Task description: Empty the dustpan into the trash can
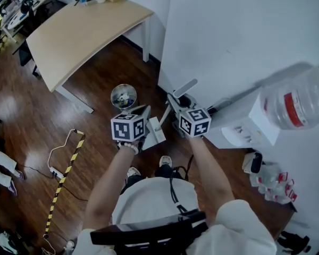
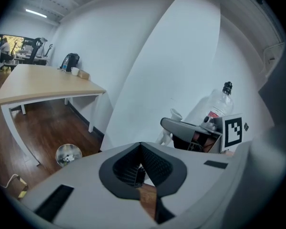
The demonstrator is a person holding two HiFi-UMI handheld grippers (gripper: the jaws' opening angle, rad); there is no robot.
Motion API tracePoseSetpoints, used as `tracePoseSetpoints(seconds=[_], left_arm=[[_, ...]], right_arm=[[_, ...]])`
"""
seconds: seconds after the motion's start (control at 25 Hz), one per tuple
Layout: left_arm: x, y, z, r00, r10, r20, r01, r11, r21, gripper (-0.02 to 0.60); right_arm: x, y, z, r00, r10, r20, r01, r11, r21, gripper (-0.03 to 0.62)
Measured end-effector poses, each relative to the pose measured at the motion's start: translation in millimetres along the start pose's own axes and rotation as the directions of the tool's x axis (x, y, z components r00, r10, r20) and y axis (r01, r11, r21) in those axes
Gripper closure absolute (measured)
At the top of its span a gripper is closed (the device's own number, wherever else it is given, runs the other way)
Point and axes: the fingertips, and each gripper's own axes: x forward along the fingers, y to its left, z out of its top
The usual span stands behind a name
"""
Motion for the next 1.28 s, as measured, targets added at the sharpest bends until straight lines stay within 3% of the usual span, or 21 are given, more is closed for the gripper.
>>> tracePoseSetpoints(seconds=[0.2, 0.6, 0.96, 1.28], left_arm=[[24, -4, -13, 0.999, 0.031, -0.028, -0.031, 0.999, -0.022, 0.592], [52, 6, -40, 0.99, 0.1, -0.095, -0.106, 0.992, -0.064, 0.592], [73, -2, -57, 0.986, 0.105, -0.131, -0.116, 0.991, -0.072, 0.592], [100, -29, -53, 0.987, 0.069, -0.143, -0.075, 0.997, -0.036, 0.592]], right_arm=[[7, -15, -44, 0.999, 0.05, 0.004, -0.049, 0.999, -0.012, 0.457], [30, -68, -127, 0.99, 0.066, -0.124, -0.065, 0.998, 0.013, 0.456], [15, -99, -161, 0.984, 0.072, -0.165, -0.068, 0.997, 0.027, 0.456], [-3, -125, -174, 0.982, 0.006, -0.188, 0.009, 0.997, 0.083, 0.447]])
